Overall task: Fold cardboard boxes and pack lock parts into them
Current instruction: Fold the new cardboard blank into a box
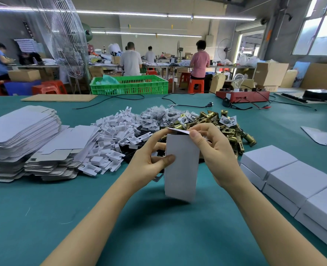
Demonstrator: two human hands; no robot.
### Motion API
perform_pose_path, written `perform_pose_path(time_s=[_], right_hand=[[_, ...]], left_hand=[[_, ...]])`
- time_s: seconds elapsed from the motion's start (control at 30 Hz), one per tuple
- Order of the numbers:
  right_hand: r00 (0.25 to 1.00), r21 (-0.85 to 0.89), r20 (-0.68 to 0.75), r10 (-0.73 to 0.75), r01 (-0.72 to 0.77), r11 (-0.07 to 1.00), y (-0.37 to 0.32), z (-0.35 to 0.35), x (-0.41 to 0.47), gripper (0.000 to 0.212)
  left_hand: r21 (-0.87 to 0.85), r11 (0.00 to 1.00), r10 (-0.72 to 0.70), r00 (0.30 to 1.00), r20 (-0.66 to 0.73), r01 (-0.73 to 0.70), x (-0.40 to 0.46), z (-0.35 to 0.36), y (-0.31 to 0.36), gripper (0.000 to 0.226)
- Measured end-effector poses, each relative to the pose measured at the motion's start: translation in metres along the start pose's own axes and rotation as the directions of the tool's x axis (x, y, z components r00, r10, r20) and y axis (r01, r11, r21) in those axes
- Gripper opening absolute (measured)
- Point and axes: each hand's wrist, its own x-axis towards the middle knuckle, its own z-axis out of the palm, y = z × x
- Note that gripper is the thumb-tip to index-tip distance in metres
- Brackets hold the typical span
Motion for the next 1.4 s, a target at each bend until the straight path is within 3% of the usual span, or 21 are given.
perform_pose_path(time_s=[0.2, 0.5, 0.63, 0.7, 0.8, 0.97, 1.4], right_hand=[[0.999, -0.017, -0.028, 0.044, -0.044, 0.999, 0.004, -0.003, 0.001, 0.005], [0.982, 0.168, -0.06, 0.178, -0.166, 0.972, -0.001, -0.001, 0.002, 0.01], [0.989, 0.13, -0.106, 0.105, -0.091, 0.987, -0.006, 0.005, 0.001, 0.009], [0.993, 0.115, -0.11, 0.051, -0.038, 0.993, -0.009, 0.008, -0.001, 0.01], [0.996, 0.091, -0.09, -0.009, 0.018, 0.996, -0.013, 0.012, -0.004, 0.015], [0.992, 0.099, -0.125, -0.008, 0.02, 0.995, -0.012, 0.016, -0.005, 0.016], [0.984, 0.168, -0.176, -0.005, 0.035, 0.985, -0.003, 0.024, -0.008, 0.018]], left_hand=[[0.044, 0.999, -0.009, 0.998, 0.056, 0.007, -0.001, -0.001, 0.003, 0.064], [0.016, 1.0, -0.023, 0.993, 0.115, 0.021, -0.001, -0.001, 0.007, 0.061], [-0.124, 0.992, -0.025, 0.999, -0.048, 0.019, 0.002, 0.015, 0.012, 0.035], [-0.112, 0.993, 0.027, 0.984, -0.176, -0.047, 0.003, 0.024, 0.018, 0.015], [-0.109, 0.989, 0.073, 0.965, -0.251, -0.103, 0.002, 0.031, 0.026, 0.008], [-0.174, 0.98, 0.051, 0.965, -0.256, -0.098, 0.0, 0.036, 0.03, 0.021], [-0.268, 0.96, 0.0, 0.964, -0.266, -0.074, 0.0, 0.037, 0.025, 0.017]])
